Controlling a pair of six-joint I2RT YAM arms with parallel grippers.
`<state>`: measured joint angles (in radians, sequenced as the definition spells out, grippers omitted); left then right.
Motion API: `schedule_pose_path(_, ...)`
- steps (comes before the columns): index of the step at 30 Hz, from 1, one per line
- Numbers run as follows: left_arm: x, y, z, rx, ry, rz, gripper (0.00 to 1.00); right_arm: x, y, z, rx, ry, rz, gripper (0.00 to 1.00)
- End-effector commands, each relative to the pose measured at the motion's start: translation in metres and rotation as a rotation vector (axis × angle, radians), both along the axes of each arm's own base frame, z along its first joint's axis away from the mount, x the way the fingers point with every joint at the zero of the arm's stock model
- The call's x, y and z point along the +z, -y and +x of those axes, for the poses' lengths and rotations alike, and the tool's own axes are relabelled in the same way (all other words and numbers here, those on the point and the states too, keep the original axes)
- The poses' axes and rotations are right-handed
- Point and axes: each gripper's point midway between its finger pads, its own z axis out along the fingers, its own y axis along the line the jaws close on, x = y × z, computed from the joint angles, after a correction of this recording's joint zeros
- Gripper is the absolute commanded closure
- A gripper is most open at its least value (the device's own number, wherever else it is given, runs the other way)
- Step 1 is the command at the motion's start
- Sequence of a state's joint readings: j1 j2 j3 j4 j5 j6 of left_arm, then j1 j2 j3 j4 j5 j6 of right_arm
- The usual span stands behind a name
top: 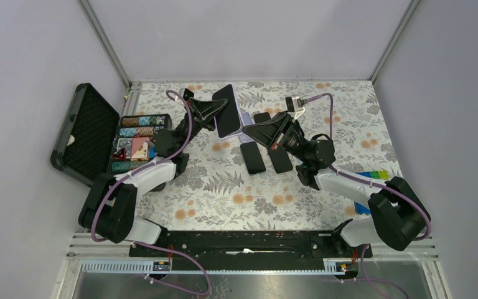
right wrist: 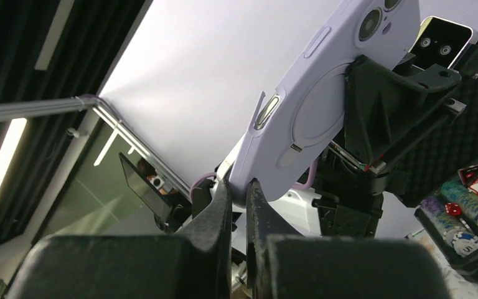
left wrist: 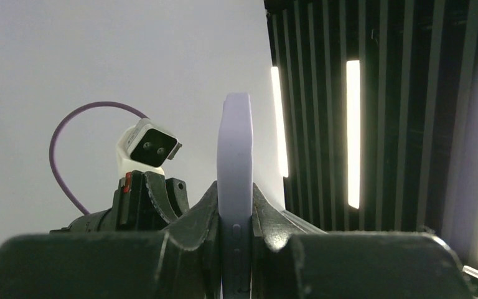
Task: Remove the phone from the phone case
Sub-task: Remove the phone case from the phone.
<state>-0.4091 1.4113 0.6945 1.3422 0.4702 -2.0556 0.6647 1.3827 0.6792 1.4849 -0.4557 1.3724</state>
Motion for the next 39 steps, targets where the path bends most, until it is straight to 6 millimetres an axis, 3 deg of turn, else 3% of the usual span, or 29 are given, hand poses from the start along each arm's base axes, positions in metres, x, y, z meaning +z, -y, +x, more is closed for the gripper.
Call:
schedule_pose_path(1, 0.05, 0.0, -0.045, -0.14, 0.12, -0.098, 1.0, -0.02, -0.015, 0.007, -0.015, 0.069, -0.132, 1.0)
schedule_pose_path(5, 0.052, -0.001, -0.048, -0.124, 0.144, -0.094, 1.0, -0.037, -0.016, 0.016, -0.034, 0.015, -0.161, 1.0)
schedule_pose_path(8, 0.053, -0.002, -0.048, -0.102, 0.169, -0.089, 1.0, -0.036, -0.015, 0.015, -0.037, 0.016, -0.161, 0.98)
schedule_pose_path(13, 0.059, -0.008, -0.047, -0.047, 0.215, -0.088, 1.0, -0.017, -0.002, -0.004, -0.045, 0.138, -0.102, 0.44)
schedule_pose_path(18, 0.06, -0.012, -0.043, 0.019, 0.249, -0.08, 1.0, -0.014, 0.002, -0.015, -0.067, 0.223, -0.13, 0.23)
schedule_pose_path(24, 0.062, -0.015, -0.04, 0.132, 0.325, -0.04, 1.0, -0.03, -0.012, -0.023, -0.122, 0.275, -0.229, 0.2)
schedule_pose_path(29, 0.051, -0.018, -0.031, 0.21, 0.297, -0.012, 1.0, -0.052, -0.026, -0.021, -0.313, 0.353, -0.363, 0.2)
schedule_pose_path(34, 0.038, -0.033, -0.027, 0.336, 0.263, -0.025, 1.0, -0.051, -0.035, -0.023, -0.433, 0.438, -0.301, 0.21)
schedule_pose_path(39, 0.037, -0.031, -0.029, 0.338, 0.268, -0.021, 1.0, -0.047, -0.052, -0.019, -0.495, 0.479, -0.257, 0.23)
